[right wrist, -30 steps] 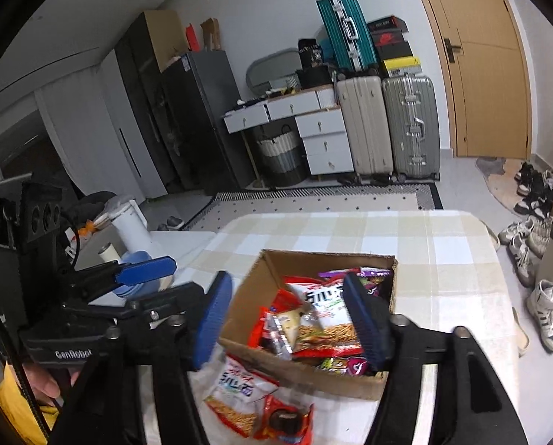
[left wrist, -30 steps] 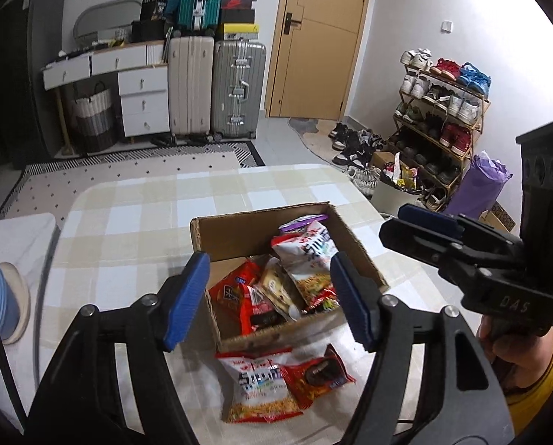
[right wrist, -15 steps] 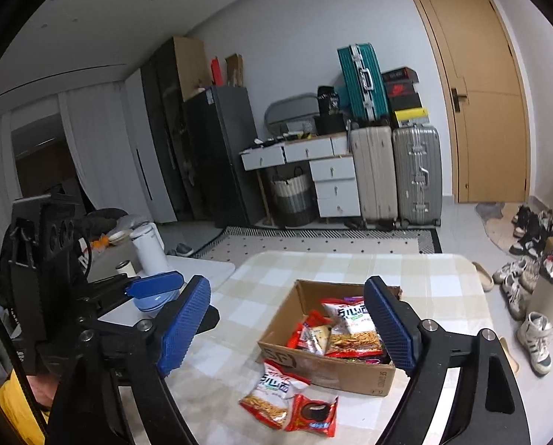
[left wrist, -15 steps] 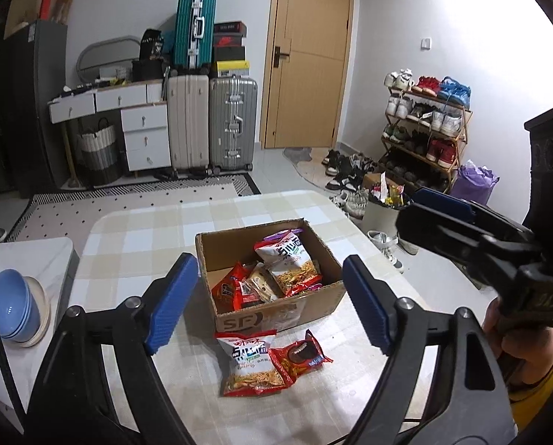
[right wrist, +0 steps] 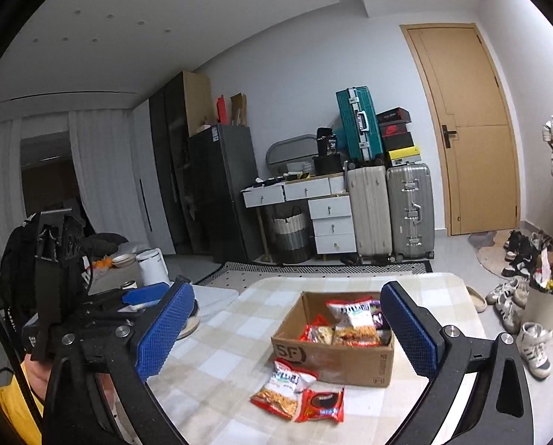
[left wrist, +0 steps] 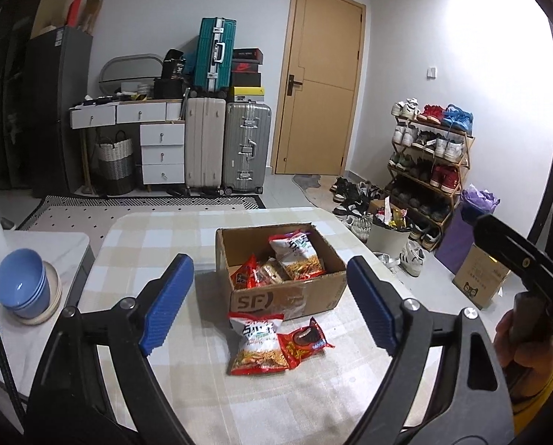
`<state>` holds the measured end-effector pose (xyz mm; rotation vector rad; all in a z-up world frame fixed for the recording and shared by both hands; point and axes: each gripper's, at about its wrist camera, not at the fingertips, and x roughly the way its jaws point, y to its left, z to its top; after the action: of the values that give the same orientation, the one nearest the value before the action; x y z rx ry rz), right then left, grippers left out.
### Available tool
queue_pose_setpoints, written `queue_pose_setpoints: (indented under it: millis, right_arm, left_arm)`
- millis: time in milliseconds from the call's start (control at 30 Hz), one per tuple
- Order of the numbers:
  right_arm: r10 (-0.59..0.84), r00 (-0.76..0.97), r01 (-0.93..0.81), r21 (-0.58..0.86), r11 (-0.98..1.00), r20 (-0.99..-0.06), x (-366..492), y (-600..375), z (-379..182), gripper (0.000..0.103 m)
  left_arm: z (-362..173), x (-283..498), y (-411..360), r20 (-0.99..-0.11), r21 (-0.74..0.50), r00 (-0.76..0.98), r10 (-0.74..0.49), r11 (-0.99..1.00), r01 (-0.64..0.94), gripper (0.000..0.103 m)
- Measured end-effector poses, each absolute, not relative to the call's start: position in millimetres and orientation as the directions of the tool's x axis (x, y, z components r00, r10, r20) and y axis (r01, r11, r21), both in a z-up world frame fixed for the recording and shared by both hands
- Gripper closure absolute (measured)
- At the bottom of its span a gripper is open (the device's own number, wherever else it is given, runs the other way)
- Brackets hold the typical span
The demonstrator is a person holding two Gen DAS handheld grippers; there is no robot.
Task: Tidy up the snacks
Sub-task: 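Move both tools back toward the last two snacks on the table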
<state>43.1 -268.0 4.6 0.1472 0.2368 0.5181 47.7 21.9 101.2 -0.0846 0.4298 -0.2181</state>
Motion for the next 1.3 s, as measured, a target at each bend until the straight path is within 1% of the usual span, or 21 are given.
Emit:
queue_pose_setpoints:
  millis: [167, 233, 300, 367, 467, 567, 833, 1000, 1300]
  right_arm:
    - [0.462, 0.865, -0.427, 0.196, 0.883, -0.197, 30, -277, -25, 0.001]
    - [0.422, 0.889, -0.387, 0.202, 0.9, -0.178, 20, -284, -41, 0.001]
    - [0.405, 0.895, -0.364, 0.222, 0.905, -0.184, 17, -289, -54, 0.001]
    - [0.409, 0.888, -0.357, 0.249, 0.9, -0.209, 17, -294, -66, 0.001]
    - [0.403, 0.878, -0.335, 0.272, 0.902, -0.257, 27, -299, -78, 0.001]
    - [0.415, 0.869, -0.334, 0.298, 0.894, -0.27, 32, -301, -85, 0.001]
    - [0.437, 0.842, -0.347, 0.302, 0.888, -0.318, 44, -287, -100, 0.001]
    - [0.451, 0.812, -0.356, 0.298, 0.886, -0.37, 56, -277, -116, 0.001]
    - [0.469, 0.767, -0.355, 0.319, 0.879, -0.438, 84, -269, -146, 0.001]
  left_arm:
    - [78, 39, 30, -0.425, -0.126, 0.879, -0.217, 0.976, 0.18, 0.018]
    - [62, 39, 26, -0.441, -0.094, 0.88, -0.176, 0.984, 0.15, 0.018]
    - [46, 37, 24, -0.465, -0.06, 0.874, -0.14, 0.99, 0.127, 0.017]
    - [30, 36, 22, -0.486, -0.074, 0.862, -0.145, 0.989, 0.125, 0.017]
    - [12, 37, 17, -0.508, -0.064, 0.851, -0.132, 0.991, 0.116, 0.017]
    - [-2, 39, 15, -0.527, -0.09, 0.837, -0.15, 0.989, 0.12, 0.017]
    - [-25, 54, 5, -0.565, -0.089, 0.812, -0.146, 0.989, 0.116, 0.017]
    - [-45, 66, 5, -0.593, -0.094, 0.793, -0.139, 0.99, 0.103, 0.017]
    - [-92, 109, 6, -0.674, -0.118, 0.727, -0.131, 0.991, 0.069, 0.017]
